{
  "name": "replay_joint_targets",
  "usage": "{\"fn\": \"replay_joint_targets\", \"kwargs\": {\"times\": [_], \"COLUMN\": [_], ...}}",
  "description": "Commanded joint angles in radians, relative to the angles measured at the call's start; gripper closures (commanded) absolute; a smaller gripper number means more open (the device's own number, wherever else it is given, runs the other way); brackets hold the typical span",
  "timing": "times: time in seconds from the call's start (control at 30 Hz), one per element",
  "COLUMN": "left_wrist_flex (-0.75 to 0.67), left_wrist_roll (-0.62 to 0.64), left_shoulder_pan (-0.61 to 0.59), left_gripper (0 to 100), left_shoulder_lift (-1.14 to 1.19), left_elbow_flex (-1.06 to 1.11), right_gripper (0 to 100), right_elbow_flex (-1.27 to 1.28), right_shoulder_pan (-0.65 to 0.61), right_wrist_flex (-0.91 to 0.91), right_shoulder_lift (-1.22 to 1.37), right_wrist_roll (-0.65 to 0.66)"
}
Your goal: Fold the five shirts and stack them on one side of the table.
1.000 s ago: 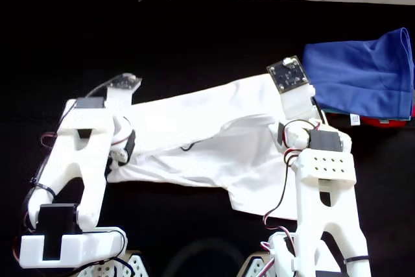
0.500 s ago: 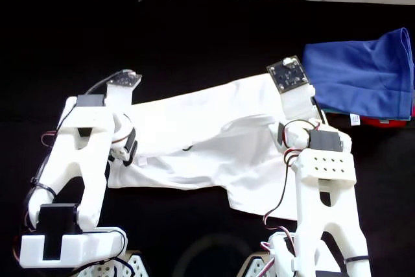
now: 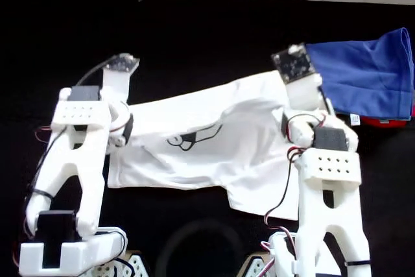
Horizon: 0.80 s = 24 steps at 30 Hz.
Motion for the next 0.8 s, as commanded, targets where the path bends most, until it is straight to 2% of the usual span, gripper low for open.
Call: {"fn": "replay_joint_targets", "kwargs": {"times": [0.0,0.13,0.3,0.5,0.77], "left_wrist_flex": [0.155,0.342,0.525,0.531,0.531], "left_wrist_roll": [-0.002,-0.002,-0.002,-0.002,-0.002], "left_shoulder_pan": [0.012,0.012,0.005,-0.047,-0.056], "left_gripper": [99,99,99,99,99], "left_shoulder_lift": [-0.079,-0.091,-0.101,-0.231,-0.536], "left_elbow_flex": [-0.245,-0.507,-0.797,-0.928,-0.932], "right_gripper": [99.3,99.3,99.3,99.3,99.3], "right_elbow_flex": [-0.219,-0.414,-0.662,-0.894,-0.908], "right_shoulder_pan": [0.041,0.090,0.114,0.114,0.111], "right_wrist_flex": [-0.019,-0.015,0.124,0.231,0.229], "right_shoulder_lift": [-0.038,-0.050,-0.050,-0.159,-0.406], "right_wrist_roll": [-0.008,-0.006,-0.008,-0.008,-0.008]}}
